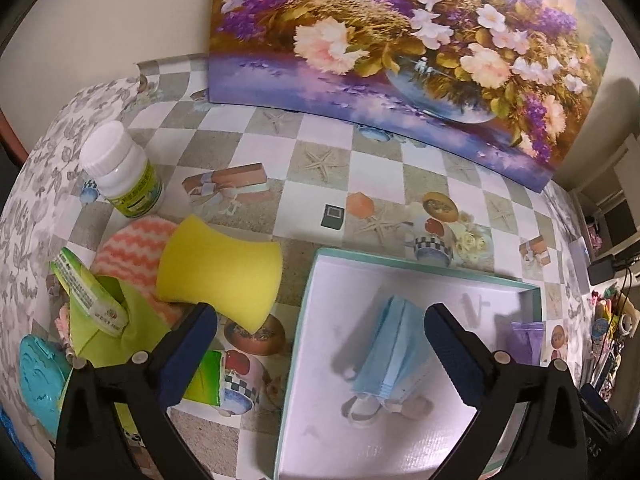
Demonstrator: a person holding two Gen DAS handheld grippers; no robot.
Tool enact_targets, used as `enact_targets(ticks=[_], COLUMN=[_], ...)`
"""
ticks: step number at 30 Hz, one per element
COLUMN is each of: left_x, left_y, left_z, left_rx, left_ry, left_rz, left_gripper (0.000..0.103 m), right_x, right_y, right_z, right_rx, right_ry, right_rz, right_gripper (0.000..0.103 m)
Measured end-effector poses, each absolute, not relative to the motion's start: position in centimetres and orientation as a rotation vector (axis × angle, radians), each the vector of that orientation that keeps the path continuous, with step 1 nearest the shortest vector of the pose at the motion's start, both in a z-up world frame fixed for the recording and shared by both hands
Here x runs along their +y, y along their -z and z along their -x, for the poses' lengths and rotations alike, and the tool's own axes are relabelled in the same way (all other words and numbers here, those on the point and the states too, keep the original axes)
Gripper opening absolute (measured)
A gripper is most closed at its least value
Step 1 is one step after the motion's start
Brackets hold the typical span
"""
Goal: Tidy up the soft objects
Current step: 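Withdraw both grippers from the tray back toward the pile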
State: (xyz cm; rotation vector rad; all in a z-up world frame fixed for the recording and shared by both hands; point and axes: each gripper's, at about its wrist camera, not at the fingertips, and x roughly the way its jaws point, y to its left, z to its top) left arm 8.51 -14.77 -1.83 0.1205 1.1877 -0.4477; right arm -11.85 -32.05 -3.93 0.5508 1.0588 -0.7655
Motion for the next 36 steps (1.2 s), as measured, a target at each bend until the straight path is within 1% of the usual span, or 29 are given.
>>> enact_targets(ticks=[5,21,24,30,36], left_x=[-14.6,-13.4,-12.3,-9.2,-5.3], left_y=[1.8,2.9,2.8,1.6,0.8], left_z=[-8.6,-9.2,-9.7,-10.1,-10.1], left_rx=[1.183,1.282,1.297,1.258,1.247], left_ry=[0.453,0.395,0.38,0.321,0.284], left_rz=[-0.122,-0.183,-0.162,-0.193,-0.176], left_gripper=[0.103,0.103,0.103,0.103,0.103], right_x=[-31.4,-29.8,-28.6,-25.4,-21.9], right_y=[4.0,3.5,2.9,2.7,2.8], right_z=[11.2,10.3,9.5,7.1,5.1], right_rx=[1.073,1.087,1.077,1.068,1.099], right_ry=[0.754,0.728,0.696,0.571,0.533], right_rz=[-0.526,-0.502,-0.491,-0.518,-0.446], right_gripper=[0.103,0.103,0.103,0.103,0.103])
